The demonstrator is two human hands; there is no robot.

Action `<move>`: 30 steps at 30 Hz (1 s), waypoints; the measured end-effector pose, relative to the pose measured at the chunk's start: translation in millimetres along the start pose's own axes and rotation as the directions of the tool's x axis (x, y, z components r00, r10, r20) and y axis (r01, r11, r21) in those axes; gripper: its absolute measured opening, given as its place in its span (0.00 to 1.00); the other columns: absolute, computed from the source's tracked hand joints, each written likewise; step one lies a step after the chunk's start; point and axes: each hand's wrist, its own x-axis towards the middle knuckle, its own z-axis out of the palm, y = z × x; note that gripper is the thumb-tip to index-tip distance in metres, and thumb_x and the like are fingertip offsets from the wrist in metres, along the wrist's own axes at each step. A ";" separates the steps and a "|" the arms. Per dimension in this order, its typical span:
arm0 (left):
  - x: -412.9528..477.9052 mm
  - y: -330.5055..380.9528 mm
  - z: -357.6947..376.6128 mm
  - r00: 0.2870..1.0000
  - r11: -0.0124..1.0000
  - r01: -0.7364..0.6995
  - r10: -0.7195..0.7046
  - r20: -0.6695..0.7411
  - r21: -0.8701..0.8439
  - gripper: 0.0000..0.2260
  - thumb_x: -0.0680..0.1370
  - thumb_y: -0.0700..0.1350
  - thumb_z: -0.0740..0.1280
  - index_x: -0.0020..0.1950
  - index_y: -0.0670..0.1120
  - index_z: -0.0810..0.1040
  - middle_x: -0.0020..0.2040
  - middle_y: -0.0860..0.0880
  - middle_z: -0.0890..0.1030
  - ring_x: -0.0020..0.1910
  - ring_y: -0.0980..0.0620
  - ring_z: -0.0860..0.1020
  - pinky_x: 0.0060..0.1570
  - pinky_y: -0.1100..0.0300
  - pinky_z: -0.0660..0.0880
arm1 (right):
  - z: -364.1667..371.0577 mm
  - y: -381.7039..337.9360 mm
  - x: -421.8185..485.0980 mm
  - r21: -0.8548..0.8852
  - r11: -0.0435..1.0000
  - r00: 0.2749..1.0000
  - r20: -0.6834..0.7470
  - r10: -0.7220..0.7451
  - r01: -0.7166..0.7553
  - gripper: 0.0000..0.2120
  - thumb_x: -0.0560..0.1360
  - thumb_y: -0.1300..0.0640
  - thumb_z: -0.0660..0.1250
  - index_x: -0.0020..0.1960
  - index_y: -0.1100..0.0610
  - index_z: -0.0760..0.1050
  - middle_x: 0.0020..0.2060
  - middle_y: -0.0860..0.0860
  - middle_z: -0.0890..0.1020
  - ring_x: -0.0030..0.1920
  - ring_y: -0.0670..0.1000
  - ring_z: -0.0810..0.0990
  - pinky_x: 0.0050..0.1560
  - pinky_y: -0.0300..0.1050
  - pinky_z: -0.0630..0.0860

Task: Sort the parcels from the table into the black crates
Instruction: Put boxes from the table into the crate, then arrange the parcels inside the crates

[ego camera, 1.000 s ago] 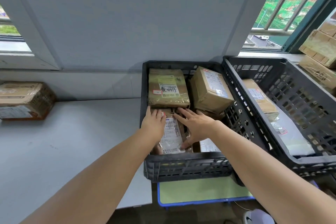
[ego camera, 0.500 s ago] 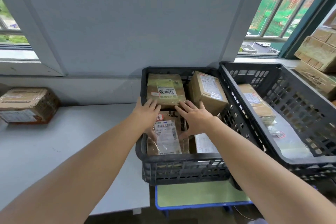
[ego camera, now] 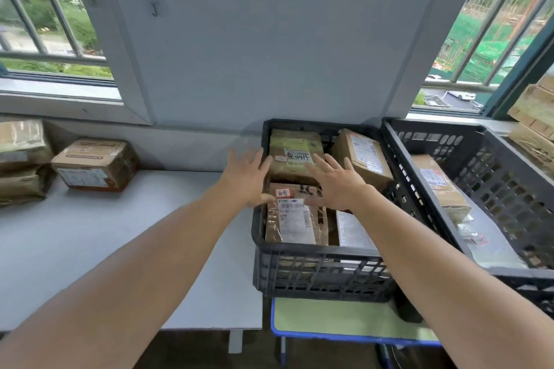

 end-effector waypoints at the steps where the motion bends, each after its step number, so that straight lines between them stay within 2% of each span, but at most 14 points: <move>1: -5.7 -10.4 -1.2 1.000 1.000 0.011 -0.012 -0.021 -0.012 0.46 0.75 0.74 0.52 0.81 0.46 0.40 0.82 0.43 0.44 0.80 0.41 0.42 0.73 0.33 0.45 | -10.3 -7.0 2.0 -0.002 1.000 1.000 -0.029 -0.005 0.005 0.45 0.75 0.28 0.56 0.81 0.47 0.40 0.80 0.50 0.42 0.80 0.57 0.40 0.75 0.67 0.43; 5: -35.8 -66.5 2.9 0.997 0.994 0.070 -0.073 -0.040 -0.087 0.43 0.78 0.71 0.51 0.81 0.46 0.40 0.82 0.44 0.42 0.80 0.43 0.40 0.74 0.34 0.42 | -52.9 -60.6 18.2 0.003 0.999 0.991 -0.125 -0.046 0.047 0.44 0.76 0.30 0.57 0.81 0.49 0.41 0.81 0.50 0.45 0.80 0.56 0.42 0.75 0.66 0.44; 9: -85.3 -142.6 29.3 0.988 0.987 0.139 -0.143 -0.053 -0.086 0.43 0.78 0.71 0.51 0.81 0.46 0.39 0.81 0.42 0.38 0.80 0.42 0.38 0.74 0.33 0.41 | -89.1 -153.3 38.4 -0.091 0.990 0.980 -0.163 -0.117 0.104 0.44 0.76 0.30 0.57 0.81 0.50 0.41 0.81 0.51 0.46 0.80 0.55 0.46 0.76 0.66 0.48; 14: -156.9 -238.3 85.4 0.974 0.972 0.216 -0.221 -0.048 -0.089 0.43 0.77 0.72 0.49 0.81 0.46 0.39 0.81 0.42 0.39 0.80 0.41 0.39 0.74 0.33 0.45 | -115.4 -286.5 62.6 -0.145 0.983 0.983 -0.129 -0.130 0.111 0.45 0.76 0.28 0.54 0.81 0.49 0.39 0.81 0.50 0.43 0.80 0.54 0.45 0.76 0.64 0.50; 18: -203.6 -306.3 126.7 0.952 0.936 0.288 -0.302 -0.043 -0.201 0.43 0.77 0.71 0.51 0.81 0.47 0.40 0.81 0.44 0.40 0.80 0.43 0.40 0.74 0.34 0.46 | -122.9 -372.0 84.2 -0.049 0.992 0.983 -0.134 -0.124 0.119 0.45 0.76 0.29 0.55 0.80 0.48 0.37 0.81 0.49 0.41 0.80 0.54 0.43 0.75 0.64 0.44; 22: -228.8 -358.0 163.1 0.942 0.910 0.320 -0.335 -0.012 -0.264 0.42 0.78 0.71 0.51 0.81 0.48 0.38 0.81 0.44 0.39 0.80 0.43 0.39 0.75 0.34 0.45 | -125.0 -430.7 108.6 -0.003 0.988 0.979 -0.132 -0.156 0.157 0.45 0.76 0.29 0.57 0.80 0.47 0.37 0.81 0.49 0.41 0.80 0.53 0.43 0.76 0.65 0.44; 25: -233.6 -388.2 189.0 0.933 0.892 0.343 -0.359 -0.001 -0.294 0.43 0.77 0.71 0.51 0.81 0.49 0.37 0.81 0.43 0.40 0.80 0.43 0.40 0.75 0.34 0.46 | -125.3 -463.1 133.4 0.026 0.983 0.974 -0.141 -0.178 0.183 0.45 0.76 0.30 0.57 0.81 0.47 0.38 0.81 0.49 0.42 0.80 0.53 0.43 0.76 0.66 0.45; 30: -219.9 -439.0 238.7 0.917 0.863 0.397 -0.388 0.094 -0.312 0.42 0.78 0.71 0.50 0.80 0.48 0.35 0.81 0.43 0.39 0.80 0.43 0.39 0.75 0.35 0.45 | -126.3 -517.6 199.3 0.075 0.968 0.965 -0.125 -0.231 0.241 0.44 0.77 0.31 0.57 0.81 0.47 0.38 0.81 0.49 0.42 0.80 0.53 0.43 0.76 0.64 0.45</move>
